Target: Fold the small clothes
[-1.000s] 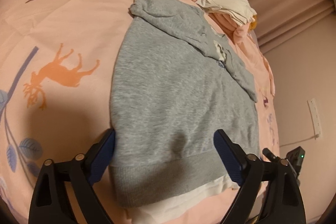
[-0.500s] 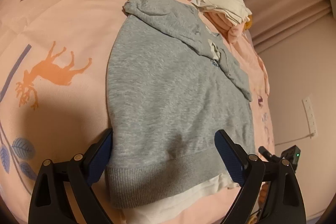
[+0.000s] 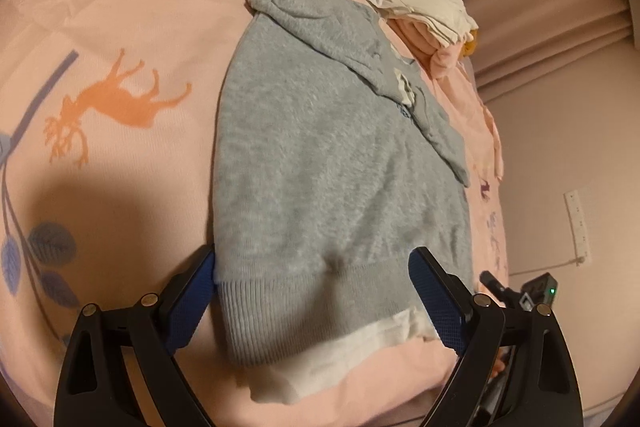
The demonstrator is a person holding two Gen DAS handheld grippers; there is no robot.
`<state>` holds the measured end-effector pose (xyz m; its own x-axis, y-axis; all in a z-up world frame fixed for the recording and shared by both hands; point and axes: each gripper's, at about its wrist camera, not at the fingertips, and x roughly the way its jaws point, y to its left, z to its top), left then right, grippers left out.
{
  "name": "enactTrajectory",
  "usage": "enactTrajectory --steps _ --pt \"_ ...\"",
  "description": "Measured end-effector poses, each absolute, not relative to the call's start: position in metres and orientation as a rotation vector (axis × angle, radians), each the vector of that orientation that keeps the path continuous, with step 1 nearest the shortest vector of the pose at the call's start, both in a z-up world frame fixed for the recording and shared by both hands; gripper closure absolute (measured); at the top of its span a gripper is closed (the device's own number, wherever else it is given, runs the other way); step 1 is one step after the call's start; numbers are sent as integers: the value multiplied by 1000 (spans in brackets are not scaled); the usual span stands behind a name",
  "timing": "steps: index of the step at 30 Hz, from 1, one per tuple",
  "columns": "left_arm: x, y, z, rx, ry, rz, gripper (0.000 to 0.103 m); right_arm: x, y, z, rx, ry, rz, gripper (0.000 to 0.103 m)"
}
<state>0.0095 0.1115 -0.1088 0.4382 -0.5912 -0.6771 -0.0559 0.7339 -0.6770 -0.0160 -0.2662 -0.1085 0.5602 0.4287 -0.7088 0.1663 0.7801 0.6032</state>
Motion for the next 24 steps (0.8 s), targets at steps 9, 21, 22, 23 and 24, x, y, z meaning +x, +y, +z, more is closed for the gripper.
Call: enactTrajectory --steps 9,21,22,23,24 --pt "1 108 -108 -713 1094 -391 11 -23 -263 -108 680 1001 190 29" --pt "-6 103 -109 -734 1107 -427 11 -30 -258 -109 707 1008 224 29" --pt "-6 102 -109 -736 1107 -428 11 -31 -257 -109 711 1008 229 29" --pt "-7 102 -109 -738 1107 -427 11 -31 -257 -109 715 1008 232 29" --pt "-7 101 -109 -740 1109 -430 11 -31 -257 -109 722 1007 236 29"
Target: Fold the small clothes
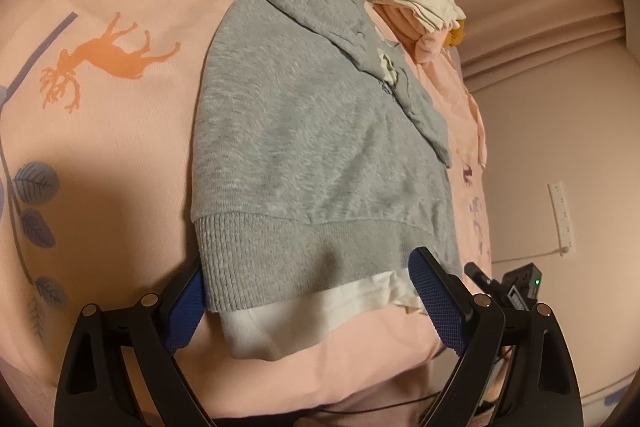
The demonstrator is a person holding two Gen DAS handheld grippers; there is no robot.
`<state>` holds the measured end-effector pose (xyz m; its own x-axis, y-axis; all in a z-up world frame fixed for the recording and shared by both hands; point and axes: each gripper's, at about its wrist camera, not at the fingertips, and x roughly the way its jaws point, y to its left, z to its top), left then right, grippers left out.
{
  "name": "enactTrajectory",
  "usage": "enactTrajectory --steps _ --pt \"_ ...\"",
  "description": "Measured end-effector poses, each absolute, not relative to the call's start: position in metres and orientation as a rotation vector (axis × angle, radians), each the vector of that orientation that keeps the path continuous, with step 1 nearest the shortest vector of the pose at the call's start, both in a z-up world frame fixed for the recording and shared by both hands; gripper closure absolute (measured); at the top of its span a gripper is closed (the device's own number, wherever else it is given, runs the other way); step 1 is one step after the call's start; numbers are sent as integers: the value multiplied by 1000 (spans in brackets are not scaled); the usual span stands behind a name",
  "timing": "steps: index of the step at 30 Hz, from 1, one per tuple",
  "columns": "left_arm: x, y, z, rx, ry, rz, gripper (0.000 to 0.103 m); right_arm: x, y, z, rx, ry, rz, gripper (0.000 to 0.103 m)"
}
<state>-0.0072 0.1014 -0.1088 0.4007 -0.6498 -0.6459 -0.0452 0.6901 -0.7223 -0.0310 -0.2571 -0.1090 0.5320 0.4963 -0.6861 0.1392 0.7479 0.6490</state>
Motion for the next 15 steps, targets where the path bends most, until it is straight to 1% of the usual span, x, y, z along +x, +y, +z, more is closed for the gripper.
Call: enactTrajectory --steps 15 --pt "-10 98 -111 -769 1121 -456 11 -33 -248 -109 721 1018 282 29"
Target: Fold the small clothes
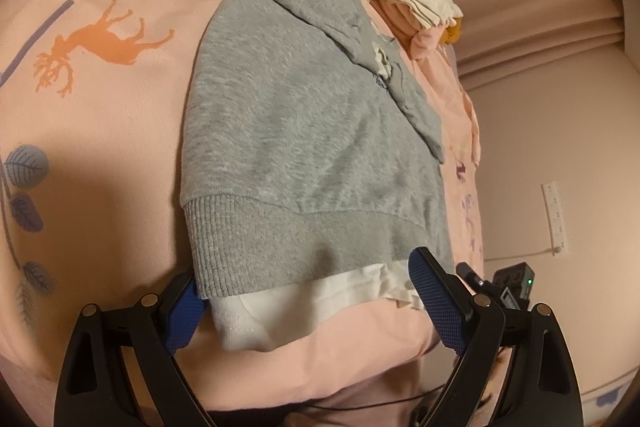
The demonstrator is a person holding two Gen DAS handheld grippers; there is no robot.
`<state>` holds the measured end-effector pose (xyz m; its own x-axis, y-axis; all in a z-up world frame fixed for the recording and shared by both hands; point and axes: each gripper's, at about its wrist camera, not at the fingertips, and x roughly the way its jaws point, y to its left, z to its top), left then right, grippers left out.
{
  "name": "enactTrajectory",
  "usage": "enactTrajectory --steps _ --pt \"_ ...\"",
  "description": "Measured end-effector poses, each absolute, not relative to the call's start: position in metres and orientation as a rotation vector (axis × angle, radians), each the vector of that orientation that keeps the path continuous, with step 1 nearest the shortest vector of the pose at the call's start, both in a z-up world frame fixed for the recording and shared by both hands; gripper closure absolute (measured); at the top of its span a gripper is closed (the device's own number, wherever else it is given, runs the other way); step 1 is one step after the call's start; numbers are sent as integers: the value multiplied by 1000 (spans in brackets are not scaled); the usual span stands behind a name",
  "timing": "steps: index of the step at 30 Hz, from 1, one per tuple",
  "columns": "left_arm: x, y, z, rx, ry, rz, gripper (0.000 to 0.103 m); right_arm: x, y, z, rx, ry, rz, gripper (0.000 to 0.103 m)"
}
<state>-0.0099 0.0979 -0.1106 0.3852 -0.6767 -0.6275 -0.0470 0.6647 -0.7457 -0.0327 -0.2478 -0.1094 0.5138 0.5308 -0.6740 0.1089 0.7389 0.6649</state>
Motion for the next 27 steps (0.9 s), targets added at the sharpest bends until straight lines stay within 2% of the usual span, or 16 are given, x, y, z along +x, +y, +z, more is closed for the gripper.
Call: enactTrajectory --steps 27 --pt "-11 96 -112 -775 1128 -465 11 -31 -245 -109 730 1021 300 29"
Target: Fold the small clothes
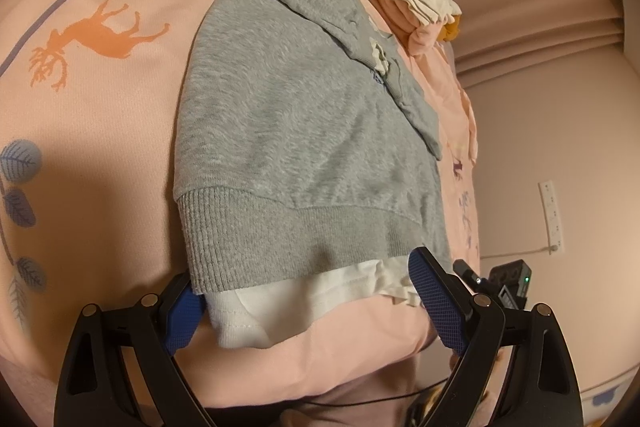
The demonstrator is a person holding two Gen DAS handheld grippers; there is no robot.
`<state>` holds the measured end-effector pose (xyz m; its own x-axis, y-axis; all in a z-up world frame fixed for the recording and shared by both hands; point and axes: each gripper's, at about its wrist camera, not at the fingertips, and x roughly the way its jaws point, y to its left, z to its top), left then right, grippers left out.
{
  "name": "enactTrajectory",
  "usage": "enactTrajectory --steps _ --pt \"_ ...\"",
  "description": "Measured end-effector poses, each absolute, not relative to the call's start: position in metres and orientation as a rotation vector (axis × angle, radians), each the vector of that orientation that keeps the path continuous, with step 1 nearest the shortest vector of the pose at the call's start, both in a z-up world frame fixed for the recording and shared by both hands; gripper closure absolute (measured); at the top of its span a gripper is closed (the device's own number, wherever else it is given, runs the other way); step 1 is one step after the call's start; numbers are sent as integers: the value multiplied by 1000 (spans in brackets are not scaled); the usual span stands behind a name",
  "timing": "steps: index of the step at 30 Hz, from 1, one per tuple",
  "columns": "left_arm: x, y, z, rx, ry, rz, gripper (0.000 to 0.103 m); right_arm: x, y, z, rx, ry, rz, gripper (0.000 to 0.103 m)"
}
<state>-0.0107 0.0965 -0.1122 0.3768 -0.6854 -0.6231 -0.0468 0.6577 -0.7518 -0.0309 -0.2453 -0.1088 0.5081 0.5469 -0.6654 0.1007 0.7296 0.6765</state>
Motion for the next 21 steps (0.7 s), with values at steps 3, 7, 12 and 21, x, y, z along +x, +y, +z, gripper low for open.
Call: enactTrajectory --steps 3,7,12,21 --pt "-11 96 -112 -782 1127 -468 11 -30 -245 -109 735 1022 302 29" --pt "-13 98 -113 -800 1124 -475 11 -31 -243 -109 741 1020 305 29" --pt "-11 99 -114 -810 1129 -474 11 -33 -242 -110 739 1021 319 29" --pt "-10 98 -113 -804 1115 -448 11 -33 -246 -113 746 1003 313 39"
